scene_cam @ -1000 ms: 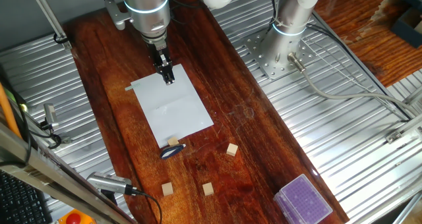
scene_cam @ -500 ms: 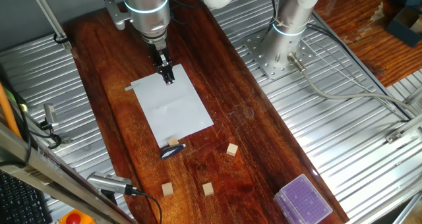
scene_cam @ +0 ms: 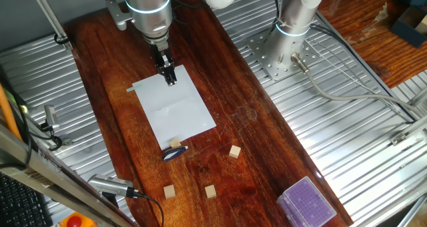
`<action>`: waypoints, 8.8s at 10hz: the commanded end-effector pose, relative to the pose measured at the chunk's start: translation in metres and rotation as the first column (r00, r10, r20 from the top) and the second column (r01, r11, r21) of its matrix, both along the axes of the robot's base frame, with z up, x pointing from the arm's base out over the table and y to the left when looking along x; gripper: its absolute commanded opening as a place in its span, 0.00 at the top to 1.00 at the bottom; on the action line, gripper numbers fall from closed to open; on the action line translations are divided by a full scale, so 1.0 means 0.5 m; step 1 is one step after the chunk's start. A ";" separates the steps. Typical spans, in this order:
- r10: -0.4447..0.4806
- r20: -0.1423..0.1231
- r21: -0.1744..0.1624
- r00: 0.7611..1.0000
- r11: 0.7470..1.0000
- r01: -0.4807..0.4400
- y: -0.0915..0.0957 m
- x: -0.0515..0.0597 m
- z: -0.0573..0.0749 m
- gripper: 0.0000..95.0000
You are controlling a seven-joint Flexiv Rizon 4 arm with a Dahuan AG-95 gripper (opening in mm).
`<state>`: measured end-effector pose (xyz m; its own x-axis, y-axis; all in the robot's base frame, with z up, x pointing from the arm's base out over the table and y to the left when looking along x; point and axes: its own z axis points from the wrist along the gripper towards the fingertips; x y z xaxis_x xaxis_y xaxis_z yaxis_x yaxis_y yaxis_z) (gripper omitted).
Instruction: Use the correction tape on paper
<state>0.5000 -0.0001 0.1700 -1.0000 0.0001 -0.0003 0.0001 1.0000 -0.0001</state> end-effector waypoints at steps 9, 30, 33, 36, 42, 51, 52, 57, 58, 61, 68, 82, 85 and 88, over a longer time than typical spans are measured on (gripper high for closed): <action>0.004 0.004 0.030 1.000 1.000 -0.004 0.000 0.000 0.001 1.00; 0.006 0.004 0.028 1.000 1.000 -0.006 0.000 0.000 0.001 1.00; 0.007 0.004 0.028 1.000 1.000 -0.007 0.000 0.000 0.001 1.00; 0.007 0.004 0.027 1.000 1.000 -0.007 0.000 0.000 0.001 1.00; 0.006 0.004 0.027 1.000 1.000 -0.006 0.000 0.000 0.001 1.00; 0.009 0.004 0.027 1.000 1.000 -0.009 0.000 0.000 0.001 1.00; 0.007 0.004 0.027 1.000 1.000 -0.007 0.000 0.000 0.001 1.00; 0.007 0.004 0.026 1.000 1.000 -0.007 0.000 0.000 0.001 1.00; 0.008 0.004 0.026 1.000 1.000 -0.008 0.000 0.000 0.001 1.00; 0.065 0.014 0.030 0.998 0.997 -0.066 0.000 -0.001 0.001 1.00; 0.130 0.014 0.021 0.991 0.991 -0.130 0.000 -0.003 0.001 1.00; 0.210 -0.031 0.039 0.977 0.977 -0.208 -0.009 0.082 -0.044 1.00; 0.205 -0.102 0.041 0.974 0.979 -0.202 -0.009 0.082 -0.044 1.00; 0.211 -0.156 0.064 0.965 0.977 -0.203 -0.009 0.082 -0.044 1.00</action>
<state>0.5388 -0.0046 0.1482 -0.9675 -0.2083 0.1433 -0.2017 0.9777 0.0591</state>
